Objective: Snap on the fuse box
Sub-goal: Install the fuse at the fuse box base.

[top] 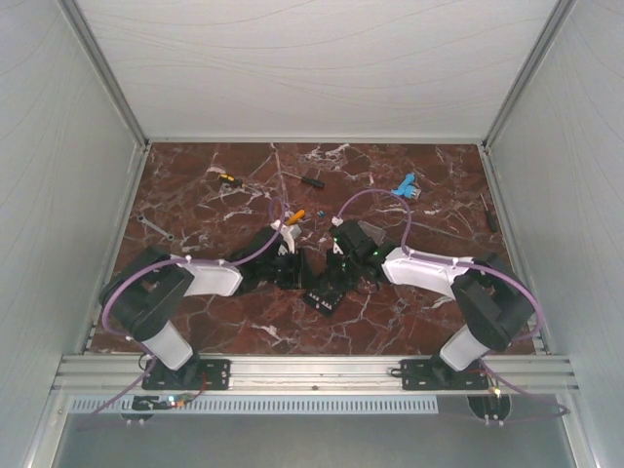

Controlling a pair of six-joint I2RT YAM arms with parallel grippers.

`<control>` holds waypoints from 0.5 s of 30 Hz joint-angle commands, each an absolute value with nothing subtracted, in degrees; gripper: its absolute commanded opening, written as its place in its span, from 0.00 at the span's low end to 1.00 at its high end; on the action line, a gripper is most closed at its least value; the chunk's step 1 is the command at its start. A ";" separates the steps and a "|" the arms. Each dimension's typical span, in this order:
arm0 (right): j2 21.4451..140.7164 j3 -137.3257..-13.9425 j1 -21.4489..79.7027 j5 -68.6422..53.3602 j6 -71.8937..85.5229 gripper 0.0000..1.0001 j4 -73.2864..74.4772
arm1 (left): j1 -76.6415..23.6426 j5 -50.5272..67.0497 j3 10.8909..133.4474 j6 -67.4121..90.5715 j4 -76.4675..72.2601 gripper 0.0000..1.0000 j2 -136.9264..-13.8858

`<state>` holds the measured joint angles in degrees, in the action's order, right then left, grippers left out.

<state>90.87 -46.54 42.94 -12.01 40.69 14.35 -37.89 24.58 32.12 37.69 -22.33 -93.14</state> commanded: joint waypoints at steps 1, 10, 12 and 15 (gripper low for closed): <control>98.17 -43.48 41.94 8.97 34.02 0.00 28.80 | -38.72 26.71 30.29 38.96 -22.70 0.40 -91.87; 99.45 -52.38 44.39 6.32 23.24 0.00 27.37 | -37.53 29.34 24.64 43.49 -29.05 0.40 -89.38; 98.87 -55.01 45.03 4.56 20.12 0.00 26.94 | -37.53 29.15 23.83 44.23 -29.74 0.40 -88.26; 97.58 -57.89 45.59 0.43 15.80 0.00 25.98 | -37.53 28.79 23.00 45.02 -30.78 0.40 -86.70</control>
<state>94.65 -56.90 46.06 -8.91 26.50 23.88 -37.15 26.37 23.77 43.00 -28.60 -89.32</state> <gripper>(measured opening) 0.007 0.403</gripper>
